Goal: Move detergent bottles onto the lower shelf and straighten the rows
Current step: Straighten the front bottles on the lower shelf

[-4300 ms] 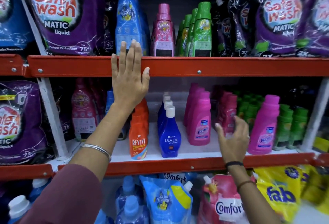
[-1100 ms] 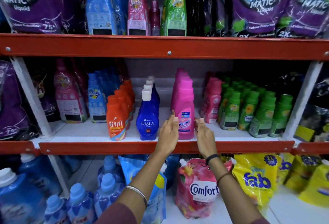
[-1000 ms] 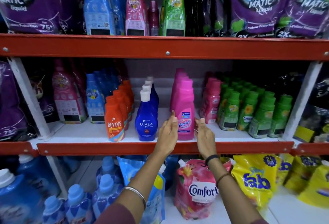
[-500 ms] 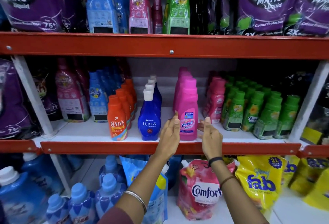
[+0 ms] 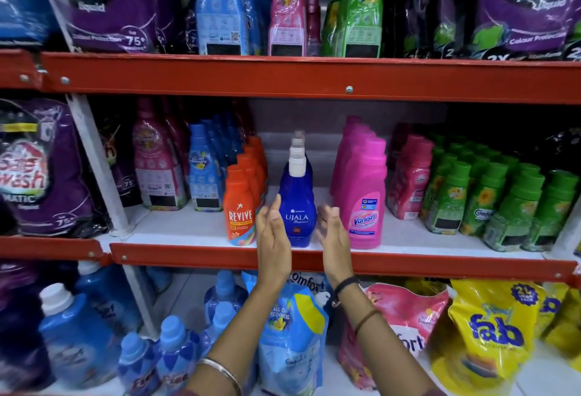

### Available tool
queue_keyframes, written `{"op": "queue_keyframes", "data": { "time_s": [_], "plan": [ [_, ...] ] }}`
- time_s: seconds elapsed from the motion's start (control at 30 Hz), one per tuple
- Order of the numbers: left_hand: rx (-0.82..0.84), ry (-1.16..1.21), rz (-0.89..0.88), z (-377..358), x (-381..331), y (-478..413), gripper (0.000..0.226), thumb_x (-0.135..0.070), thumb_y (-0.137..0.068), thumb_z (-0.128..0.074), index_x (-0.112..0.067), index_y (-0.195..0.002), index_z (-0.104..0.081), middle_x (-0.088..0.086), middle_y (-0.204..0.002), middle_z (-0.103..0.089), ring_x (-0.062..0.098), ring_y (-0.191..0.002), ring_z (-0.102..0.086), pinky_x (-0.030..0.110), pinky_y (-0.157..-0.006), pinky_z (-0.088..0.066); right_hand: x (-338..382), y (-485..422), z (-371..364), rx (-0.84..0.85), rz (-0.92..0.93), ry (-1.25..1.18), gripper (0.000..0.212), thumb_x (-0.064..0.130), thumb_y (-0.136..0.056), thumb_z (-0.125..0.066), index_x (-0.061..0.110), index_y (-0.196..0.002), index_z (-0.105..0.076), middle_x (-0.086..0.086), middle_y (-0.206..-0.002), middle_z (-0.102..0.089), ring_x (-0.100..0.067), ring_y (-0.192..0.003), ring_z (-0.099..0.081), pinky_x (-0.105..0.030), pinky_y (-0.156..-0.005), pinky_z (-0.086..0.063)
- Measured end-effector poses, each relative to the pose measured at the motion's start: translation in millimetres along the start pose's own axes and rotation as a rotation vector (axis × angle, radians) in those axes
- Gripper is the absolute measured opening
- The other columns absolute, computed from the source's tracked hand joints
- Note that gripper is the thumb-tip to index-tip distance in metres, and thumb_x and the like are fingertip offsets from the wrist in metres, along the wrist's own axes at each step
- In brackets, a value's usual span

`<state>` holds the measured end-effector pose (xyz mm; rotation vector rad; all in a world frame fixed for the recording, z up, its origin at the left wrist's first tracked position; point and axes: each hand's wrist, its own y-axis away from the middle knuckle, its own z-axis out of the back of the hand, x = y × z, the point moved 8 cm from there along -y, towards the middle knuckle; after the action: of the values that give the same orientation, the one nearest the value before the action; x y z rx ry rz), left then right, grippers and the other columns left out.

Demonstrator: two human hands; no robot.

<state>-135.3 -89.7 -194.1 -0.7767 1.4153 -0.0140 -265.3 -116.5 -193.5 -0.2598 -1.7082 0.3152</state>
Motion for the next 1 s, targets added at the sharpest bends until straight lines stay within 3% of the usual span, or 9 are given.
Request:
{"op": "queue_keyframes", "data": {
  "time_s": [0.07, 0.17, 0.27, 0.53, 0.63, 0.73, 0.83, 1.0],
  "plan": [
    [0.068, 0.005, 0.04, -1, 3, -5, 0.059, -0.071, -0.092, -0.016, -0.04, -0.135, -0.04, -0.001, -0.149, -0.042, 0.007, -0.136, -0.037, 0.038, -0.118, -0.027, -6, -8, -3, -0.022, -0.053, -0.076, 0.052, 0.048, -0.094, -0.026, 0.017, -0.127, -0.05, -0.008, -0.132, -0.055, -0.01, -0.112, -0.056, -0.018, -0.089, -0.048],
    [0.122, 0.053, 0.082, 1, 13, -9, 0.051, -0.076, -0.088, -0.018, -0.053, -0.123, -0.048, -0.006, -0.146, -0.047, 0.008, -0.134, -0.041, 0.042, -0.117, -0.031, -11, -12, -1, -0.046, -0.054, -0.073, 0.055, 0.045, -0.095, -0.023, 0.009, -0.124, -0.053, -0.01, -0.125, -0.06, -0.003, -0.102, -0.059, -0.009, -0.075, -0.05],
    [0.158, 0.101, 0.114, 2, 26, -13, 0.052, -0.087, -0.08, -0.021, -0.064, -0.115, -0.053, -0.009, -0.144, -0.05, 0.013, -0.135, -0.043, 0.05, -0.114, -0.034, -11, -11, 2, -0.04, -0.062, -0.076, 0.056, 0.043, -0.096, -0.022, 0.005, -0.124, -0.053, -0.008, -0.121, -0.06, 0.0, -0.098, -0.059, -0.009, -0.076, -0.051],
    [0.201, 0.124, 0.124, 0, 22, -13, 0.053, -0.09, -0.077, -0.021, -0.067, -0.113, -0.052, -0.008, -0.146, -0.047, 0.012, -0.137, -0.041, 0.05, -0.115, -0.033, -4, -6, 3, -0.099, -0.049, -0.065, 0.056, 0.041, -0.097, -0.023, 0.002, -0.125, -0.052, -0.005, -0.116, -0.059, -0.002, -0.094, -0.059, -0.011, -0.075, -0.053],
    [0.158, 0.058, 0.053, 7, 4, -7, 0.059, -0.088, -0.077, -0.017, -0.059, -0.116, -0.05, -0.008, -0.146, -0.046, 0.008, -0.136, -0.039, 0.045, -0.116, -0.031, -2, 1, 3, -0.173, 0.018, -0.029, 0.056, 0.051, -0.094, -0.028, 0.012, -0.129, -0.049, -0.002, -0.128, -0.055, -0.008, -0.11, -0.057, -0.022, -0.092, -0.05],
    [0.044, 0.128, -0.092, 31, -19, 2, 0.052, -0.071, -0.091, -0.023, -0.043, -0.122, -0.053, -0.011, -0.14, -0.051, 0.006, -0.134, -0.043, 0.043, -0.113, -0.036, 4, 19, -1, -0.281, 0.169, -0.038, 0.063, 0.065, -0.083, -0.036, 0.022, -0.126, -0.052, -0.003, -0.132, -0.056, -0.013, -0.124, -0.052, -0.037, -0.106, -0.041],
    [-0.077, 0.27, -0.161, 63, -25, 1, 0.046, -0.051, -0.095, -0.027, -0.032, -0.127, -0.054, -0.012, -0.138, -0.053, 0.009, -0.133, -0.045, 0.04, -0.11, -0.038, 11, 30, -32, -0.142, 0.249, -0.15, 0.067, 0.069, -0.08, -0.041, 0.019, -0.122, -0.056, -0.007, -0.13, -0.058, -0.016, -0.124, -0.053, -0.034, -0.105, -0.042],
    [-0.151, 0.18, -0.001, 93, -2, -27, 0.049, -0.067, -0.094, -0.02, -0.047, -0.129, -0.049, -0.017, -0.142, -0.046, -0.001, -0.132, -0.041, 0.044, -0.114, -0.033, 0, 29, -100, 0.086, 0.114, -0.061, 0.075, 0.083, -0.069, -0.038, 0.036, -0.126, -0.043, 0.006, -0.141, -0.044, -0.006, -0.133, -0.04, -0.036, -0.114, -0.03]
  ]
}}
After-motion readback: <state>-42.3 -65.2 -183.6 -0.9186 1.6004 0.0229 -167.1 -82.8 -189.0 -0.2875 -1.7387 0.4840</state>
